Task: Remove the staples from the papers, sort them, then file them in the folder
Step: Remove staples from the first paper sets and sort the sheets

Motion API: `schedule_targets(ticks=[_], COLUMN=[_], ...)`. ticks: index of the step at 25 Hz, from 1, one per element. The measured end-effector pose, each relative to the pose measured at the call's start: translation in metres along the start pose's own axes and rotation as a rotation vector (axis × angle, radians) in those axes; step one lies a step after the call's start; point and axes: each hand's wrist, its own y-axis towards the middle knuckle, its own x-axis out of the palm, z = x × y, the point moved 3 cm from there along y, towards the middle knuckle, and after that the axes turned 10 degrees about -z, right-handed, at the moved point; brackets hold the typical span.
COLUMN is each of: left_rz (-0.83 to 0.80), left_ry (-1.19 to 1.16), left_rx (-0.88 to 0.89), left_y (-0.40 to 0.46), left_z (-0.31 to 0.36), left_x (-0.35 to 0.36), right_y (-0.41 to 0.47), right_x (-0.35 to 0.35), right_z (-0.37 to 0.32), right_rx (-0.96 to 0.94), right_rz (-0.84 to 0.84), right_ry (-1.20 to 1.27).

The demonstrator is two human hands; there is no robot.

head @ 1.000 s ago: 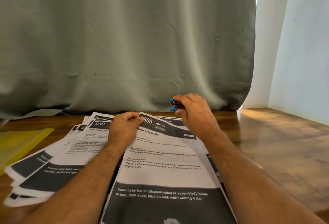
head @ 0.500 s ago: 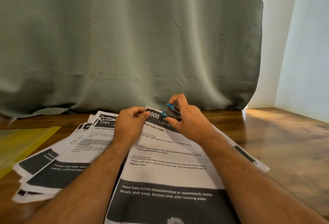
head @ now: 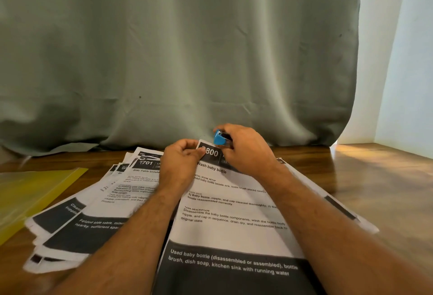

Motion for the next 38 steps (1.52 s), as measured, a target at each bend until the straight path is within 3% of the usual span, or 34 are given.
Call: schedule_targets(ticks=[4, 21, 32, 38], left_rz=[-0.019, -0.035, -0.081, -0.109], left_ry=[0.046, 0.144, 0.213, 0.256], left_rx=[0.017, 0.066, 0.133, 0.180], left_y=[0.001, -0.018, -0.023, -0.026], left_z=[0.001, 0.023, 0.034, 0.039], left_x=[0.000, 0.009, 0.015, 0.017], right_y=[-0.006, -0.019, -0.020, -0.021], right_x=[0.005, 0.008, -0.003, -0.005], right_z=[0.001, -0.001, -0.002, -0.002], right_rx=[-0.018, -0.076, 0.008, -0.030], right_rz=[0.045, -0.126, 0.127, 0.159], right_ry=[0.134, 0.263, 0.214, 0.219])
